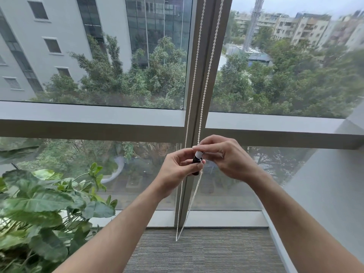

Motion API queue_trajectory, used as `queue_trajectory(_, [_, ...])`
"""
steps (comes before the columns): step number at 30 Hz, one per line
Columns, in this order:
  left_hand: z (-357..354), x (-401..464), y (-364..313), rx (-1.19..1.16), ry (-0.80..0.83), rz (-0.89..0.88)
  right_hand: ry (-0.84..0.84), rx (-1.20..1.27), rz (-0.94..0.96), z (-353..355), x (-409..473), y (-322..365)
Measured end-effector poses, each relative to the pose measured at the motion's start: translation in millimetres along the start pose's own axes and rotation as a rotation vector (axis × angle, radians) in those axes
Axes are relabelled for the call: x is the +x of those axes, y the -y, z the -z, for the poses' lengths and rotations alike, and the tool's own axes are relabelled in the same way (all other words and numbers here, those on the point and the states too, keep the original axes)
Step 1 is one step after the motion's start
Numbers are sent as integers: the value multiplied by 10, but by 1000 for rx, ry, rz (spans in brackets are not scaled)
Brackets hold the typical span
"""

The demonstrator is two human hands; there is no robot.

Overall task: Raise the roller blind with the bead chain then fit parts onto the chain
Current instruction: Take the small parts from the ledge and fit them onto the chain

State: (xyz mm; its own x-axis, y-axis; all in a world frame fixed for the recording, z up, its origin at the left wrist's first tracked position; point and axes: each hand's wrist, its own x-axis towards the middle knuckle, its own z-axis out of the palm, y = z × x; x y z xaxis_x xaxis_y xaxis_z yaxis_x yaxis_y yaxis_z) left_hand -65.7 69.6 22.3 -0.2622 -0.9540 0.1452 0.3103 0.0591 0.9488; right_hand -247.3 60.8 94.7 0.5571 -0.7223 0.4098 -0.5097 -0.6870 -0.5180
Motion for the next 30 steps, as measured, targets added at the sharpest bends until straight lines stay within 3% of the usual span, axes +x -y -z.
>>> queue_trajectory(11, [59, -10, -84, 43, 71, 27, 96, -88, 29, 31, 42, 42])
queue_trajectory(30, [105, -5, -168, 3, 138, 74, 58, -37, 54, 57, 92, 87])
